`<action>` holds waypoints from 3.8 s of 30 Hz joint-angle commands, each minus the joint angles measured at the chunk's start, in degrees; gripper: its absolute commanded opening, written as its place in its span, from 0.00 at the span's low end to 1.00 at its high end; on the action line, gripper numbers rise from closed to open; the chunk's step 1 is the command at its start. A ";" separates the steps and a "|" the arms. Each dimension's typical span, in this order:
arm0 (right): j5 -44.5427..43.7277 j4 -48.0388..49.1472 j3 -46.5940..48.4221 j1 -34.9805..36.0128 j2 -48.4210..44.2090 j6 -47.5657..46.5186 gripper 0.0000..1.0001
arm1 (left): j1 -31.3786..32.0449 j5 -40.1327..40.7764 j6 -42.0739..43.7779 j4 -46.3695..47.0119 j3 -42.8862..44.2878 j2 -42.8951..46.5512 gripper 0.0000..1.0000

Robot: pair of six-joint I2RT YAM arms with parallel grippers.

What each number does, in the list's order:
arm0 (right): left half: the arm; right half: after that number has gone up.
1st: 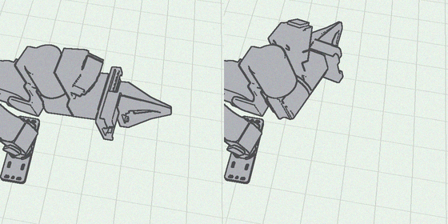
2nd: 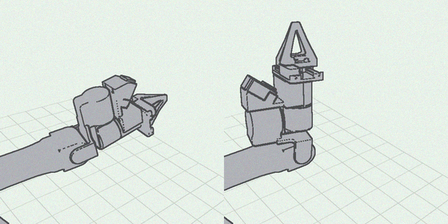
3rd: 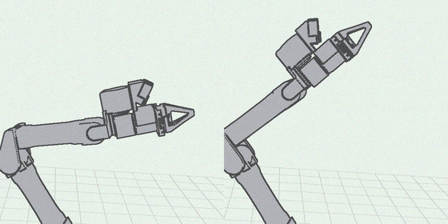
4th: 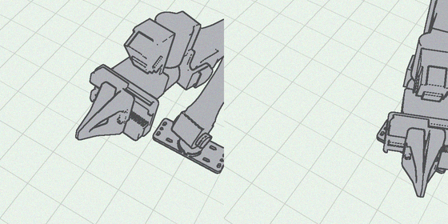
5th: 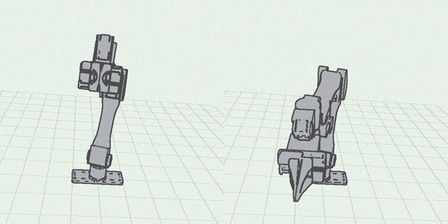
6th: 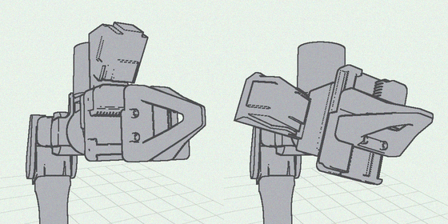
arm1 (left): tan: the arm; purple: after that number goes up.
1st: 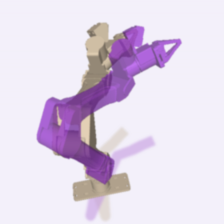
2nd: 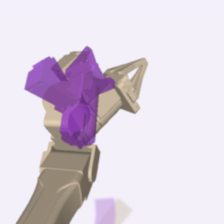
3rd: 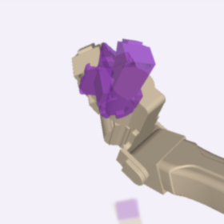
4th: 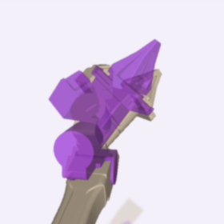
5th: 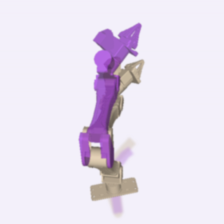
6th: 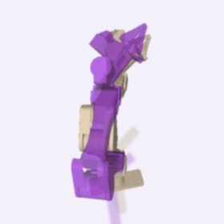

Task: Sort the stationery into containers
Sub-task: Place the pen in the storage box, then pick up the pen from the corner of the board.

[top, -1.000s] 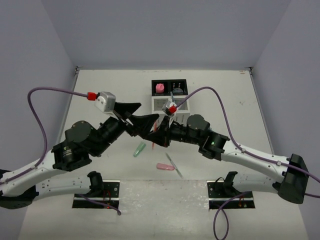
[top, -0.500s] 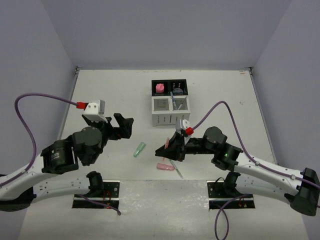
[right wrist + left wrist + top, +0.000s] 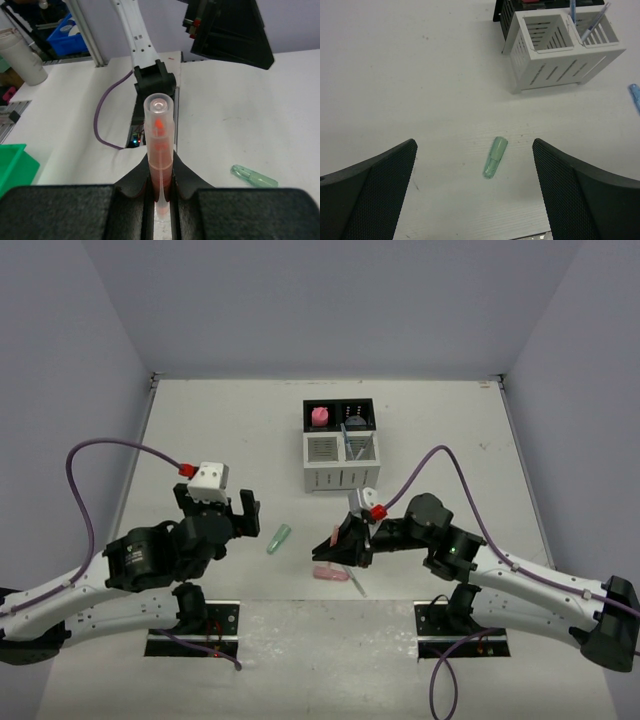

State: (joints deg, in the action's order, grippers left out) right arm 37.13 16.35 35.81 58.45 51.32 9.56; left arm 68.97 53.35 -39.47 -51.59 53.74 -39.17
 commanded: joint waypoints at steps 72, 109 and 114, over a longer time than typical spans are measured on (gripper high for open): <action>-50.13 -51.93 17.07 8.53 29.53 26.39 0.36 | -8.50 2.10 -0.95 2.30 -3.56 -3.77 1.00; -58.05 -50.96 28.46 2.90 32.68 18.38 0.00 | -8.50 0.63 0.62 3.61 -3.92 -3.50 1.00; -66.59 -29.28 21.17 -4.58 14.09 11.93 0.00 | -8.50 0.71 0.62 3.66 -4.00 -2.81 1.00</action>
State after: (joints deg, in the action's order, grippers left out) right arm -19.33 -31.58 60.78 59.71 80.57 27.48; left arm 60.80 53.06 -39.38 -48.93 49.04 -42.86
